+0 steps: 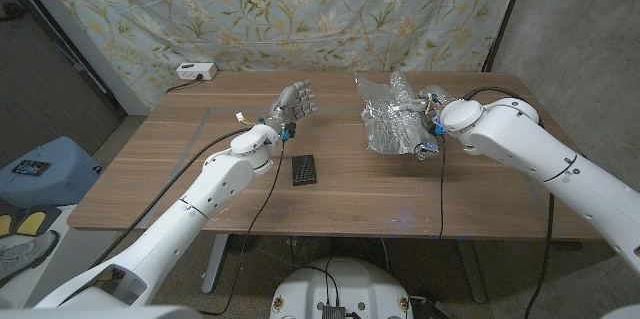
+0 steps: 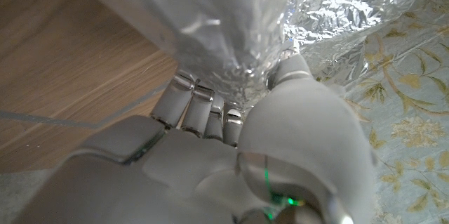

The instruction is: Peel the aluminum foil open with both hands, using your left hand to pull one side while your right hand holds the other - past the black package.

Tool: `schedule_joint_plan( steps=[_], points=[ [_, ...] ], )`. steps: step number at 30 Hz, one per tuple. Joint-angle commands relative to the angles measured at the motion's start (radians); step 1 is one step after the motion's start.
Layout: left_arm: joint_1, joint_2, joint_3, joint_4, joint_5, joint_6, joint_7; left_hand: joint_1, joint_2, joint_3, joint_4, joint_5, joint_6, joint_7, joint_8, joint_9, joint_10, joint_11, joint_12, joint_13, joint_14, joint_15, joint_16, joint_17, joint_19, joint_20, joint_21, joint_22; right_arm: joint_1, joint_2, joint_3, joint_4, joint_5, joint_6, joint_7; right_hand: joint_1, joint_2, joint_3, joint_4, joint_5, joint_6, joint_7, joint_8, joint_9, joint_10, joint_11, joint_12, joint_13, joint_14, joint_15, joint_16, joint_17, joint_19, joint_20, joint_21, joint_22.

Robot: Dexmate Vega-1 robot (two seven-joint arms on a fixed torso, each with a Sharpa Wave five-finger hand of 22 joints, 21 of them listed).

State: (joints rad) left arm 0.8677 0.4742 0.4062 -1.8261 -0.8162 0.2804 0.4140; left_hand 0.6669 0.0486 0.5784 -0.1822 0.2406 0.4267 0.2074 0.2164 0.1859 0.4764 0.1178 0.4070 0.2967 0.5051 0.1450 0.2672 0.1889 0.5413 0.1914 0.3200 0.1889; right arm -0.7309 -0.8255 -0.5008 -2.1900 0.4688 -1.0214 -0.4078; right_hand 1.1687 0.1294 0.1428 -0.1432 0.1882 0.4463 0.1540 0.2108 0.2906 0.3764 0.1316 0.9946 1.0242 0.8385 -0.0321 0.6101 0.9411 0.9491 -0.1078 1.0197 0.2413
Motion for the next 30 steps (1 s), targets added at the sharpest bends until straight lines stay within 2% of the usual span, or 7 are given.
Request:
schedule_joint_plan(
  steps=[1,3,9,18,30],
  points=[
    [-0.07,-0.034,-0.009,-0.021,-0.145,0.172,0.077,0.084,-0.01,-0.024,0.003,0.029,0.053,0.006,-0.006,0.004,0.065,-0.003,0.07,0.055,0.105,-0.022,0.023,0.011,0.078,0.0,0.031,0.007,-0.023,0.001,0.022,-0.008,0.002,0.051,0.003,0.015,0.026,0.019,0.01,-0.002,0.006,0.038,0.007,0.004,0.019,-0.018,0.042,0.006,0.083,-0.148,-0.001,0.004,-0.02,-0.111,0.01,-0.001],
    [-0.085,-0.033,-0.005,-0.012,-0.163,0.188,0.07,0.101,-0.014,-0.036,0.006,0.037,0.067,0.007,-0.008,0.005,0.092,-0.015,0.094,0.071,0.133,-0.032,0.032,0.015,0.108,-0.009,0.043,0.008,-0.024,-0.002,0.021,-0.01,-0.002,0.061,0.005,0.015,0.026,0.019,0.01,-0.002,0.006,0.04,0.006,0.004,0.02,-0.019,0.041,0.005,0.083,-0.148,-0.002,0.003,-0.02,-0.111,0.012,-0.002],
    [-0.131,-0.029,0.016,0.006,-0.186,0.228,0.059,0.11,-0.03,-0.06,0.009,0.039,0.088,0.007,-0.007,0.006,0.108,-0.014,0.113,0.089,0.171,-0.049,0.049,0.024,0.14,-0.015,0.056,0.008,-0.011,-0.002,0.003,-0.008,-0.018,0.068,0.008,0.016,0.025,0.02,0.008,-0.002,0.007,0.038,0.006,0.005,0.018,-0.016,0.042,0.006,0.085,-0.147,-0.003,0.005,-0.022,-0.111,0.018,-0.007],
    [-0.194,-0.026,0.031,0.05,-0.234,0.292,0.03,0.113,-0.042,-0.082,0.013,0.037,0.093,0.008,-0.011,0.007,0.105,-0.011,0.123,0.105,0.185,-0.056,0.06,0.035,0.146,-0.018,0.059,0.009,0.016,0.004,-0.028,0.006,-0.049,0.068,0.018,0.018,0.024,0.022,0.006,-0.002,0.009,0.038,0.005,0.007,0.018,-0.017,0.043,0.007,0.081,-0.147,-0.005,0.009,-0.027,-0.111,0.027,-0.013],
    [-0.262,-0.032,0.053,0.105,-0.296,0.367,-0.032,0.114,-0.048,-0.106,0.02,0.035,0.06,0.009,-0.027,0.008,0.082,0.006,0.124,0.123,0.179,-0.048,0.068,0.05,0.139,-0.012,0.056,0.009,0.047,0.01,-0.064,0.02,-0.087,0.06,0.044,0.019,0.022,0.024,0.004,-0.003,0.007,0.039,0.003,0.009,0.01,-0.012,0.042,0.01,0.075,-0.143,-0.011,0.009,-0.035,-0.11,0.041,-0.022]
  ],
)
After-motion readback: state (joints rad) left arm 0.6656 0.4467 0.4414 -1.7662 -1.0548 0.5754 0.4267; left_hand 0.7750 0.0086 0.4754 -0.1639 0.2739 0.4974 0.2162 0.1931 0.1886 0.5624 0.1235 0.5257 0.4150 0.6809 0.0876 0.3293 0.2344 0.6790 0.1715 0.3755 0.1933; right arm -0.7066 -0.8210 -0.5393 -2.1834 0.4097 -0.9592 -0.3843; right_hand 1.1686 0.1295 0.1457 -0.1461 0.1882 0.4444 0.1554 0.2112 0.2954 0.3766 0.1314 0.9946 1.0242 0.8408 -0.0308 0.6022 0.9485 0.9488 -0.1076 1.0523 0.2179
